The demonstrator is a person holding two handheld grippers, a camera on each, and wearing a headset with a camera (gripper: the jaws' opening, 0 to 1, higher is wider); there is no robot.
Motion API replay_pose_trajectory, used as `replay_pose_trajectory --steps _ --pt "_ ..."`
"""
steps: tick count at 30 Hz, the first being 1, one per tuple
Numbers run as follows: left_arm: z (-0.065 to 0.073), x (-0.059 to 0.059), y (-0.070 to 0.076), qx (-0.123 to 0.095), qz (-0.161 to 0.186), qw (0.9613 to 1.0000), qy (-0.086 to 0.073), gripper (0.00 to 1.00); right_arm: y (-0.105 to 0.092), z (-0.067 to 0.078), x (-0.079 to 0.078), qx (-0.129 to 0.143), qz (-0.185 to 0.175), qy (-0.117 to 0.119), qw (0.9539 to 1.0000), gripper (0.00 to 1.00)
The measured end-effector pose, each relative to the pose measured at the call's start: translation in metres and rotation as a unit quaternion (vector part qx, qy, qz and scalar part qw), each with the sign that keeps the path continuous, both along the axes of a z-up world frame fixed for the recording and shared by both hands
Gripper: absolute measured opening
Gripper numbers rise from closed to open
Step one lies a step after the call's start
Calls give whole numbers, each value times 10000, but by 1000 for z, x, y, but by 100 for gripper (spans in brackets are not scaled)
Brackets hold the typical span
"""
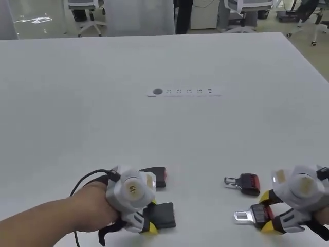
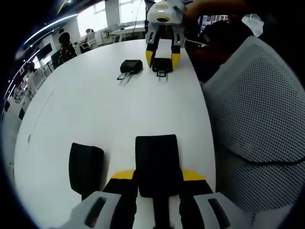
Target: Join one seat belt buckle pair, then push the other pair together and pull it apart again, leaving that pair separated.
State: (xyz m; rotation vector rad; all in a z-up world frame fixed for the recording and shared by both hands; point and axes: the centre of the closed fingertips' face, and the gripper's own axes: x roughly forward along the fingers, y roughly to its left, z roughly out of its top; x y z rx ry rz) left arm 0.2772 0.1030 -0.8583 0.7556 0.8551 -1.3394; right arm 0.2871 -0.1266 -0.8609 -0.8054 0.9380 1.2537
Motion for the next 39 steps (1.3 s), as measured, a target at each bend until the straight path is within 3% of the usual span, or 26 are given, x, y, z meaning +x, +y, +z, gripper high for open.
replay_pose_trajectory --steps 23,39 --pt "-3 2 0 158 -168 9997 14 34 3 0 0 -69 -177 -32 9998 36" --pt "-3 2 0 161 -179 9997 16 34 50 0 -6 291 -230 -126 9992 36"
